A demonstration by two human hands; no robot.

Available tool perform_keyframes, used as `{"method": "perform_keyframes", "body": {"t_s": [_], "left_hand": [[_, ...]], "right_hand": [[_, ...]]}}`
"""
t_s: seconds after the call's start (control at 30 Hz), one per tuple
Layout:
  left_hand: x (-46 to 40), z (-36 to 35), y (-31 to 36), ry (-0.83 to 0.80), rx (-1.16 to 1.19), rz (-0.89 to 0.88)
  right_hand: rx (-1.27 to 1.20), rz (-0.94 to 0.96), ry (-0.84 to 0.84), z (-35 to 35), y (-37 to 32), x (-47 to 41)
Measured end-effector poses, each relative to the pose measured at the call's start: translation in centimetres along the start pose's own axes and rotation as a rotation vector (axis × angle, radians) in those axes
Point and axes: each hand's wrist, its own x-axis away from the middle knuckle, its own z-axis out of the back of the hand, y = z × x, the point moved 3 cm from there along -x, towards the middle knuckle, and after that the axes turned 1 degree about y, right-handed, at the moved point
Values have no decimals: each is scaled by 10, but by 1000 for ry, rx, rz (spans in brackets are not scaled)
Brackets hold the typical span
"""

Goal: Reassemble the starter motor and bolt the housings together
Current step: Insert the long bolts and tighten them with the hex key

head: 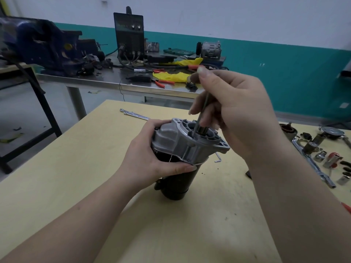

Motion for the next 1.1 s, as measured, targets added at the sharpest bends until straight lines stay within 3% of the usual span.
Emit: {"method": "perform_keyframes", "body": {"t_s": [0.13, 0.33, 0.53, 0.7, 0.93, 1.03, 1.1], "left_hand": [[-2, 2, -4, 30, 27, 32], [-2, 5, -6, 37, 26, 54], [-2, 3, -5, 42, 20, 38], [-2, 5, -6, 43, 20, 41], [3, 2, 1, 9, -20, -18], [4, 3, 2, 7, -20, -25], [4, 1, 3, 9, -24, -27]], "right_hand": [[-102, -41, -132, 7, 2, 2], [-188, 13, 38, -2, 22, 12], [129, 313, 131, -12, 26, 20], [81, 248, 70, -7, 12, 15], [151, 228, 144, -9, 4, 9], [285, 305, 142, -8, 1, 11], [446, 387, 236, -9, 1, 13]]}}
